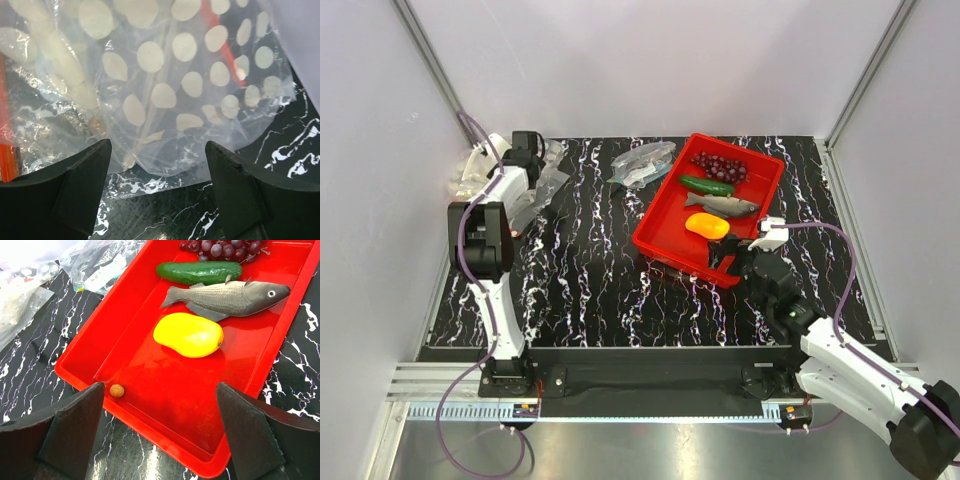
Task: Place the food in the zip-top bag and seal the zipper
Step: Move the zipper food storage bag to the center of the board.
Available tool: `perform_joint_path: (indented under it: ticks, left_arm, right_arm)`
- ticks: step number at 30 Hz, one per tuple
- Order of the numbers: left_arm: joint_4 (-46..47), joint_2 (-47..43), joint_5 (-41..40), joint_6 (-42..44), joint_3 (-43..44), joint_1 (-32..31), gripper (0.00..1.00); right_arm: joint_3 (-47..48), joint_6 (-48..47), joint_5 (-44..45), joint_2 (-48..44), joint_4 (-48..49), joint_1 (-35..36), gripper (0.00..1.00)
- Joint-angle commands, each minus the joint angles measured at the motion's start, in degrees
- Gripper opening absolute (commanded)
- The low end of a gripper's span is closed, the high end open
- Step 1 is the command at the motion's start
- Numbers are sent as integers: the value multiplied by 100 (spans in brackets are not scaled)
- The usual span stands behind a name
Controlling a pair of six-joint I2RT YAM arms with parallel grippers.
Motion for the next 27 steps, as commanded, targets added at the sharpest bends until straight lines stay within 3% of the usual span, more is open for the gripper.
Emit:
perform_joint_path:
  ticks: [1, 5, 8, 11, 12, 13, 16, 19, 27]
  left_arm:
    - [19, 5, -27, -394, 7, 227, 83]
    - [37, 346, 456, -491, 33, 429, 83]
    - [19, 488, 756, -456, 244, 552, 74]
    - [195, 462, 949, -394, 253, 614, 40]
    - [230, 453, 1028, -351, 253, 631, 15]
    - [248, 392, 1098, -333, 244, 640, 3]
    - [256, 182, 1238, -201, 78, 632, 0]
    - [545, -424, 1441, -122, -615, 518, 0]
    - [1223, -2840, 1547, 300, -3129, -175, 0]
  right_arm:
    - [105, 44, 183, 13, 129, -19, 100]
    - [105, 43, 201, 13, 111, -19, 100]
    - [105, 35, 245, 39, 120, -19, 100]
    - [123, 17, 262, 101, 129, -19, 100]
    - [140, 8, 254, 118, 120, -19, 100]
    - [158, 0, 262, 127, 111, -19, 100]
    - [167, 0, 262, 145, 94, -19, 100]
    - [184, -36, 201, 145, 129, -19, 100]
    - [219, -27, 157, 189, 59, -19, 100]
